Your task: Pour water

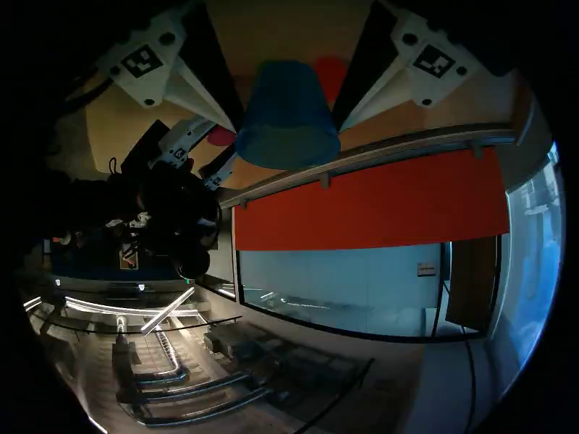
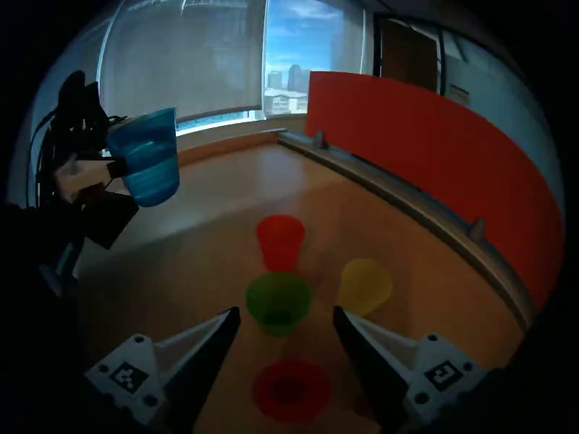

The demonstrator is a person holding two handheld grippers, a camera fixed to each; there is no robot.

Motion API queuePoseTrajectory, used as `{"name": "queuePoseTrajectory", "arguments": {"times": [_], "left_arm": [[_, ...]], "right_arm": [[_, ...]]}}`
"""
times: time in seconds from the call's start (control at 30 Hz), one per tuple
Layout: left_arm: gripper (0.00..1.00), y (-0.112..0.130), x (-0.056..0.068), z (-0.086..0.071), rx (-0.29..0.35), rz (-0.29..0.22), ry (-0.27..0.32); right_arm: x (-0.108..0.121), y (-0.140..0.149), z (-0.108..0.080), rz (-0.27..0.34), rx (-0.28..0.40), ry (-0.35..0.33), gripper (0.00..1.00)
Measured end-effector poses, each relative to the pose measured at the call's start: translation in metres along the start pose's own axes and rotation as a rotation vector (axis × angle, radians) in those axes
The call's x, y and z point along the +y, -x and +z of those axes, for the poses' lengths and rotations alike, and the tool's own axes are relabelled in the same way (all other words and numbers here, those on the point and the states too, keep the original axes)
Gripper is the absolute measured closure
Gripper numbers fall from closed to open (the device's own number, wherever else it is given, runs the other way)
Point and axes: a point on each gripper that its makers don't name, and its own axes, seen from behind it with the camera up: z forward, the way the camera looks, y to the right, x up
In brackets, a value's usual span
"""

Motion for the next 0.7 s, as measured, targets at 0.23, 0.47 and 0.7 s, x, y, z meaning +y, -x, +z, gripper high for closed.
{"name": "queuePoseTrajectory", "arguments": {"times": [0.23,0.47,0.7], "left_arm": [[0.17,0.005,-0.004,0.0,-0.005,-0.002,-0.003],[0.17,0.008,-0.005,-0.001,-0.005,-0.006,-0.001],[0.17,0.011,-0.006,0.0,-0.006,-0.009,0.003]], "right_arm": [[-0.007,0.006,0.014,-0.001,-0.044,-0.016,0.01],[-0.01,0.013,0.027,0.014,-0.088,-0.022,0.0],[-0.011,0.017,0.038,0.027,-0.113,-0.021,0.01]]}}
